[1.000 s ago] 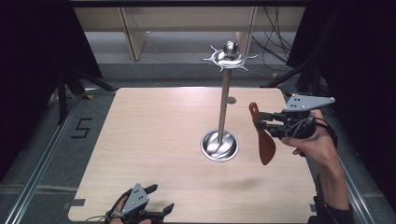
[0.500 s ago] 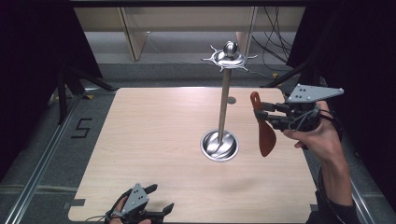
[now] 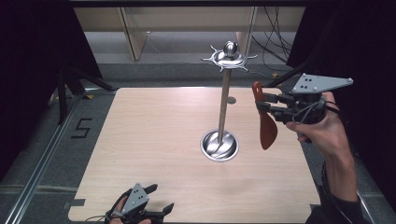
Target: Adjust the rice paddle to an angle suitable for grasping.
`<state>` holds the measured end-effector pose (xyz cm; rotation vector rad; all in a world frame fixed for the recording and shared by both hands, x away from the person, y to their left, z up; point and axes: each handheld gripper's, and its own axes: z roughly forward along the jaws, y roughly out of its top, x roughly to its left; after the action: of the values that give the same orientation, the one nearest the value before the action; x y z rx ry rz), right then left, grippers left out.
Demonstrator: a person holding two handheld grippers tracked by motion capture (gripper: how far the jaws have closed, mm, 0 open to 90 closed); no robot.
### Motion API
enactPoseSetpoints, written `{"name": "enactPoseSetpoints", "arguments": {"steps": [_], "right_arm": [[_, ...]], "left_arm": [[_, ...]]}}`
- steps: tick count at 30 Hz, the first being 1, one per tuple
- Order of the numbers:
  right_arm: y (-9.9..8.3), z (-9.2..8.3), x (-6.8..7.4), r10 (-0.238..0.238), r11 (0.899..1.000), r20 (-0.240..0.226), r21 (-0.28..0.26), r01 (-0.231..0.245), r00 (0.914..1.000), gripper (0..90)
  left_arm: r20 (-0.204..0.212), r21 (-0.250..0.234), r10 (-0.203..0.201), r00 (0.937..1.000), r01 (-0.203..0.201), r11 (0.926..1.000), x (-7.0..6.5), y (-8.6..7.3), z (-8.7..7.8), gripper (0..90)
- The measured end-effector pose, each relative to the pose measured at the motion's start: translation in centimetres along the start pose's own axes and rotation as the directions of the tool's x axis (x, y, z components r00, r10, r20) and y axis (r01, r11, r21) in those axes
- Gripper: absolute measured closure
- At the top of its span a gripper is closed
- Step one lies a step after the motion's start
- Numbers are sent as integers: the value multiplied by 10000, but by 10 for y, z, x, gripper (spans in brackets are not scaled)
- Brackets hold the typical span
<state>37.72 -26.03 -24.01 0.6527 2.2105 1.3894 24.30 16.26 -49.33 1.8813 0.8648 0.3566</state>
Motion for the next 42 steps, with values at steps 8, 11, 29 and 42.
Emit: {"name": "enactPoseSetpoints", "arguments": {"steps": [8,11,29,42], "right_arm": [[12,-4,1,-193,9996,127,-190,195,9997,673],[16,-4,2,-118,9996,18,-255,118,9999,673],[35,5,-3,51,9983,131,-587,-43,9999,673],[39,17,-5,306,9984,52,-484,-303,9995,672]], "left_arm": [[-91,294,359,9993,-356,9989,3,0,-2,148],[1,62,70,10000,-70,10000,0,0,0,148],[-4,101,158,9999,-158,9998,0,0,-1,148],[-1,105,170,9999,-170,9998,0,0,-1,148]]}}
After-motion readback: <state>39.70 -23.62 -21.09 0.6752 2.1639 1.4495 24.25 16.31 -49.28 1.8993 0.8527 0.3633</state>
